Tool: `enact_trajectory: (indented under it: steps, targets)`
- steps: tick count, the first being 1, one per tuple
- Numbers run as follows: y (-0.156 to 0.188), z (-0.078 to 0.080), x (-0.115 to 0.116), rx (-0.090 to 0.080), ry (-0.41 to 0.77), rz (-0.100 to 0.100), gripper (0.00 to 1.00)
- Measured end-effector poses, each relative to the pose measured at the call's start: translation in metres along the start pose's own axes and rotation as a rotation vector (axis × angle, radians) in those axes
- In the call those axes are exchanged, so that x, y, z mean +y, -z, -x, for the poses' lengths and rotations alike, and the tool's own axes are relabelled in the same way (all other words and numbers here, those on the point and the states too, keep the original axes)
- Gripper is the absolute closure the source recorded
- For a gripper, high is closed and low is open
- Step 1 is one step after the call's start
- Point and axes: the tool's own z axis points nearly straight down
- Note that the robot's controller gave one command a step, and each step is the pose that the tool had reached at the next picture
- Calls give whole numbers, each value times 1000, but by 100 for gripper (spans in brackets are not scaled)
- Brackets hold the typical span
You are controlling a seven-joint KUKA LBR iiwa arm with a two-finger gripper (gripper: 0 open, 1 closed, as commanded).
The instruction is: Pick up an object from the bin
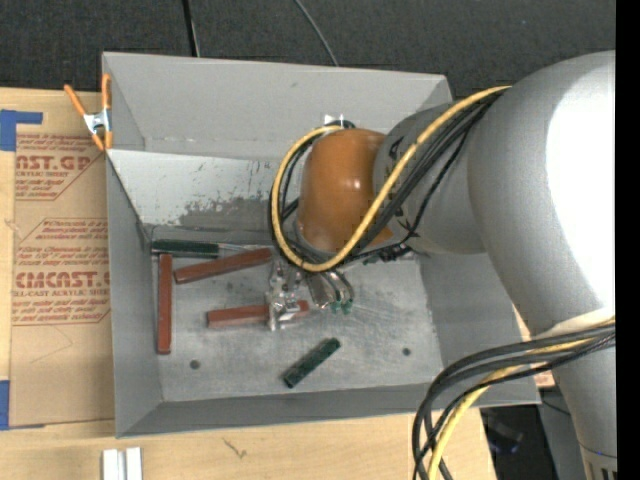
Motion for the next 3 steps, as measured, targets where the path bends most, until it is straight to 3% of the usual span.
enact_trajectory:
  steps: [3]
  targets:
    - [38, 2, 0, -6, 1, 1, 100]
